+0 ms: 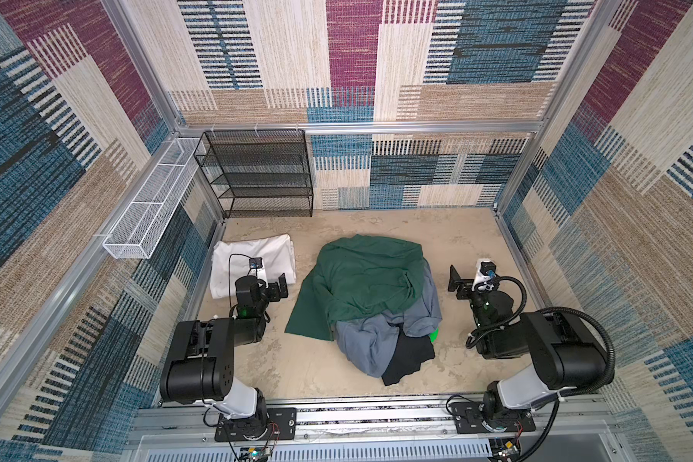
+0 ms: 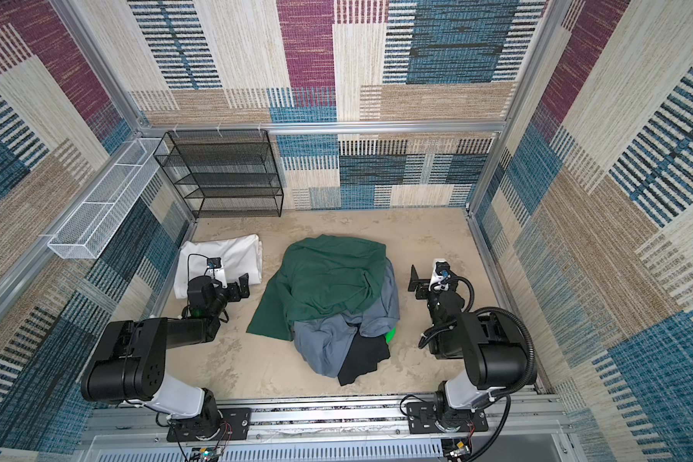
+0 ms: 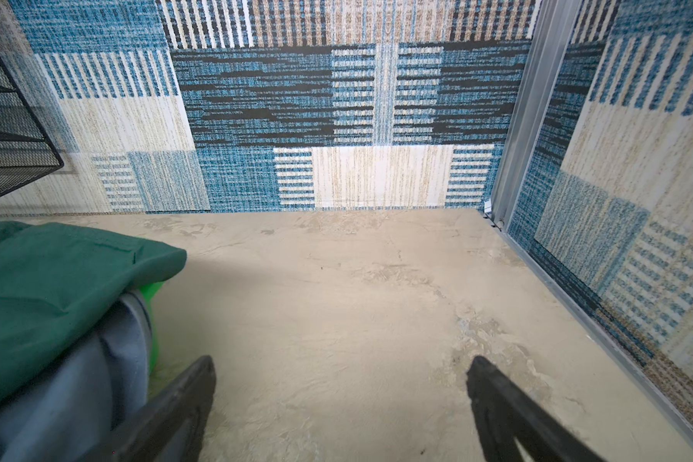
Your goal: Fold and stack the t-shirts
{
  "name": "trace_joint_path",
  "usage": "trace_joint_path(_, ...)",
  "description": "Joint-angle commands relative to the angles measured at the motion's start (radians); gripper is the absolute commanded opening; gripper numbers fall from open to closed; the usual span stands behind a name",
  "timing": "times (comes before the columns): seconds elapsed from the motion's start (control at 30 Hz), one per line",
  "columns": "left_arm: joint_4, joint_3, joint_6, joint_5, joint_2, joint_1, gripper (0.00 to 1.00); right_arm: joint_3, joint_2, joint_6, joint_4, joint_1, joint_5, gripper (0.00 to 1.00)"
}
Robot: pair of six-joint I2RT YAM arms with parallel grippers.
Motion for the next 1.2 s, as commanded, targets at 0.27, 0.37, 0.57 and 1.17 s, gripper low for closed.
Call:
trace_joint_path(0.27,0.012,0.007,0.016,0.029,0.002,0.003,1.0,0.004,0.002,-0.005,0.009,0.001,-0.004,0.98)
trace_joint_path(0.37,0.024,-0.001,0.013,0.048,0.001,0.011,1.0,0.003,0.002,-0.005,0.009,0.0,-0.004,0.98)
trace_joint_path(0.57,0.029,-0.002,0.006,0.065,0.003,0.021,1.0,0.003,-0.001,-0.005,0.011,0.002,-0.004,0.98)
trace_joint_path(1.17,-0.387,0.088,-0.101,-0.162,-0.218,-0.026,1.0,0.172,-0.375,0.348,-0.561,-0.002,0.219,0.98)
